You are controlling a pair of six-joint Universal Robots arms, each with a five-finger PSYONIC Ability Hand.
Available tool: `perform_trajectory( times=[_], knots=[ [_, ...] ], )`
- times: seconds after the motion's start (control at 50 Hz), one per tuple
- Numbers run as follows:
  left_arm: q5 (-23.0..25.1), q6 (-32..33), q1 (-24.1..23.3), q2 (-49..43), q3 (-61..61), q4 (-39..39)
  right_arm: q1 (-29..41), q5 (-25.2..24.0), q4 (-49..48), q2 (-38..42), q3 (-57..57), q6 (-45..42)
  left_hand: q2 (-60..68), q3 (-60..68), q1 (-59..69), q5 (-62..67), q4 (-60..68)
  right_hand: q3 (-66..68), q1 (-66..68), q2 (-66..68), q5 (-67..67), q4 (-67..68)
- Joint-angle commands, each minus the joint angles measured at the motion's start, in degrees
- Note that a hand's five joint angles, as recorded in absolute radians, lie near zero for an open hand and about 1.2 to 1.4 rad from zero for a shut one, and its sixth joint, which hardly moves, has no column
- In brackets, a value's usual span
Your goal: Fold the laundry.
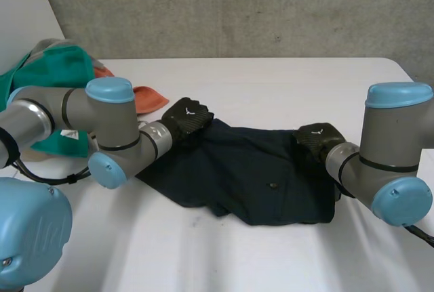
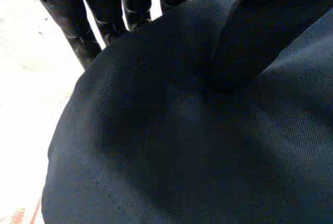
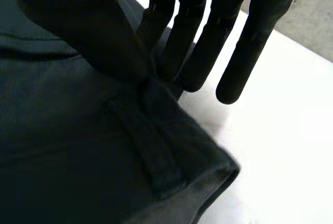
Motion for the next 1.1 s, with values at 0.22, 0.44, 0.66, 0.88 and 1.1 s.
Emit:
perform_trajectory(
  times=[0.22, 0.44, 0.66, 0.88, 1.1],
  knots=[
    [-9.2, -2.6, -1.8, 36.3, -18.3, 0.4, -0.7, -1.1, 3.1, -28.4, -3.3, -5.6, 11.5, 11.9, 13.6, 15.7, 11.5, 12.3, 16.4, 12.6, 12.0, 11.8],
    [-9.1, -6.7, -2.6, 48.5, -34.2, 2.2, -0.6, -5.0, 9.2, -28.7, -1.9, -5.6, 11.5, 11.9, 13.6, 15.7, 11.5, -25.2, -21.2, -24.9, -25.6, -25.7],
    [-9.3, -6.4, -5.9, 49.9, -42.1, 4.8, -0.2, -12.6, 8.9, -10.6, -11.5, -6.4, 11.5, 11.9, 13.6, 15.7, 11.5, -50.2, -46.1, -49.9, -50.5, -50.7],
    [-9.2, -6.4, -6.8, 54.9, -46.1, 5.5, 4.1, -20.9, 9.3, 8.3, -20.5, -7.6, 11.5, 11.9, 13.6, 15.7, 11.5, -48.2, -44.1, -47.9, -48.5, -48.7],
    [-9.3, -6.3, -6.7, 55.8, -48.2, 5.8, 5.2, -11.3, 3.8, 10.3, -24.7, -7.8, 11.5, 11.9, 13.6, 15.7, 11.5, 12.3, 16.4, 12.6, 12.0, 11.8]
  ],
)
